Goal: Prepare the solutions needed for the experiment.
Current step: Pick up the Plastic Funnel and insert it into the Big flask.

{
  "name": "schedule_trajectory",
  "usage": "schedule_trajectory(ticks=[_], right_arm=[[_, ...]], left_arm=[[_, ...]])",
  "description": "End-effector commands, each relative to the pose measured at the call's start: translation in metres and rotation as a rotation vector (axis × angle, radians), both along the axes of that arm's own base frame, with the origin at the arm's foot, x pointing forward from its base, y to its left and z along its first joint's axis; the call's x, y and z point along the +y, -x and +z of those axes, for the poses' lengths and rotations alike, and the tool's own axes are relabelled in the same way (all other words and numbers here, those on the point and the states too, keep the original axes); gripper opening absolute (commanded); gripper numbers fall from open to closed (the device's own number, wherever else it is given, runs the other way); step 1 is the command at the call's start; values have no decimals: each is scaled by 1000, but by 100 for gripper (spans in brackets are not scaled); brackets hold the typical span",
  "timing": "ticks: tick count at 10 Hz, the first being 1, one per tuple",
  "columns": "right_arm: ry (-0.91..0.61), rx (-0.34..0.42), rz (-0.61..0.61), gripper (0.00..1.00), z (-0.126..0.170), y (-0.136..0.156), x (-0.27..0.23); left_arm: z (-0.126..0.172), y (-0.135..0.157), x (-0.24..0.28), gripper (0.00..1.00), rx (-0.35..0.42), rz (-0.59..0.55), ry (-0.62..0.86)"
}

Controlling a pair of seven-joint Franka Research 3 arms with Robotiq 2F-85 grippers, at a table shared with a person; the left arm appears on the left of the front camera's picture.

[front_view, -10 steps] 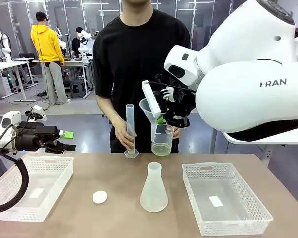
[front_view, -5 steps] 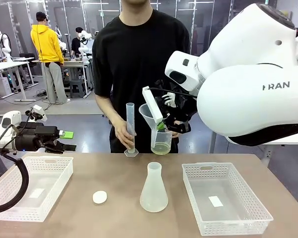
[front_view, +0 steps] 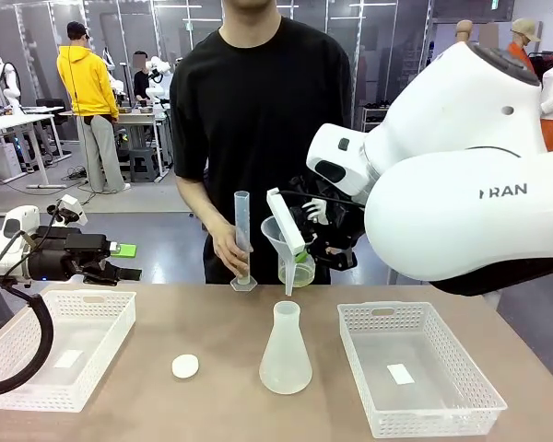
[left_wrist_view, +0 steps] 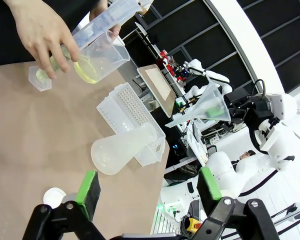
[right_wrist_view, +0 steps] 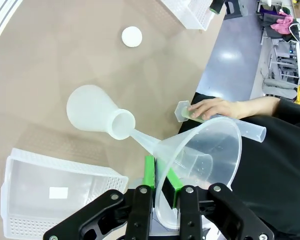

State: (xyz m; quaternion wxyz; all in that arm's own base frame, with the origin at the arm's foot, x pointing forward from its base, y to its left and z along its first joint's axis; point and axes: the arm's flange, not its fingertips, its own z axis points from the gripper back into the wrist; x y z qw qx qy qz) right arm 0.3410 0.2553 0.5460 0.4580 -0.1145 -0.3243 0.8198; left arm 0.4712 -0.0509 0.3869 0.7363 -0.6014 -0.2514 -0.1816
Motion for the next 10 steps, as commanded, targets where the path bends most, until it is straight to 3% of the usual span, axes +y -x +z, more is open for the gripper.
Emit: schedule_trajectory(ticks=[1,10], right_arm=[[-43,5,18,7,-14,-5,-4],[-71,51,-10,7,-54,-27,4]], left_arm=[[1,-2,-2,100,-21,9,-12],[1,-2,-2,100,-21,9,-12]])
